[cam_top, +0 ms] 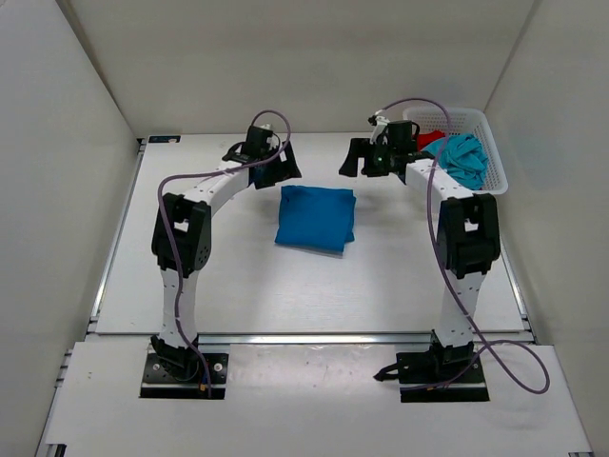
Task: Fold and stack the t-shirts
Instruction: Put the neatly folded tshirt into the corner of the board with the left arm
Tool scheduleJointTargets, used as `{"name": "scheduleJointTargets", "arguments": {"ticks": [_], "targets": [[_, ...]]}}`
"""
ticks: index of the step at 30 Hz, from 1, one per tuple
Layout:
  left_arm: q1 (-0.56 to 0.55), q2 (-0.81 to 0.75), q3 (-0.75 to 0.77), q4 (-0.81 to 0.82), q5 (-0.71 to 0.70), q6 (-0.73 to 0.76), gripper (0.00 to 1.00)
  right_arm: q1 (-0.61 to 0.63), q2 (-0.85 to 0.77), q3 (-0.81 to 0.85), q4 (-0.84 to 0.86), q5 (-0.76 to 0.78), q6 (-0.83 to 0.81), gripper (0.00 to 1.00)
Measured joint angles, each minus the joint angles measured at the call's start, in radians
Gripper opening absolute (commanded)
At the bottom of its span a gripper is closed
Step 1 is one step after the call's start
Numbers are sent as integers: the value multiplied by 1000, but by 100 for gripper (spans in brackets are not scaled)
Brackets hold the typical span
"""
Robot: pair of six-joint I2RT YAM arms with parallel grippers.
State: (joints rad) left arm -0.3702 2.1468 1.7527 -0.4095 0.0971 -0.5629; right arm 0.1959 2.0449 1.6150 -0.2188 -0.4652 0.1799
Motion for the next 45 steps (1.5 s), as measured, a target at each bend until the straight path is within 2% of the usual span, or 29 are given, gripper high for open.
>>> {"name": "scheduleJointTargets", "arguments": {"ticks": [2, 8, 11, 14, 17, 19, 20, 23, 24, 25, 27, 33, 38, 45], "targets": [[-2, -37, -49, -3, -8, 24, 99, 2, -44, -31, 5, 5, 4, 81], [-17, -155, -282, -18, -35, 101, 93, 20, -341, -365, 45, 13, 38, 81], [-27, -160, -331, -25, -38, 127, 93, 40, -457, -493, 67, 37, 50, 80], [-41, -157, -338, -24, -39, 148, 86, 52, -540, -607, 79, 55, 64, 81], [-68, -148, -329, -16, -61, 169, 73, 47, -600, -709, 73, 81, 79, 81], [-91, -121, -307, -11, -82, 179, 59, 34, -643, -762, 54, 102, 83, 81], [-98, -106, -298, -6, -93, 182, 56, 27, -666, -780, 45, 111, 83, 80], [-115, -48, -263, -8, -112, 187, 30, -13, -748, -825, 27, 133, 84, 80], [-113, -42, -254, -8, -115, 185, 25, -31, -776, -835, 23, 138, 84, 80], [-109, -42, -251, -5, -120, 184, 14, -48, -799, -842, 21, 141, 83, 80], [-93, -42, -242, -8, -125, 194, 0, -77, -835, -850, 17, 148, 82, 80], [-8, 10, -105, -73, -174, 280, 0, -131, -898, -877, 2, 164, 72, 80], [112, 85, 55, -156, -197, 377, 0, -173, -951, -929, -24, 163, 63, 80], [269, 216, 278, -253, -254, 427, 0, -186, -951, -934, -42, 185, 52, 79]]}}
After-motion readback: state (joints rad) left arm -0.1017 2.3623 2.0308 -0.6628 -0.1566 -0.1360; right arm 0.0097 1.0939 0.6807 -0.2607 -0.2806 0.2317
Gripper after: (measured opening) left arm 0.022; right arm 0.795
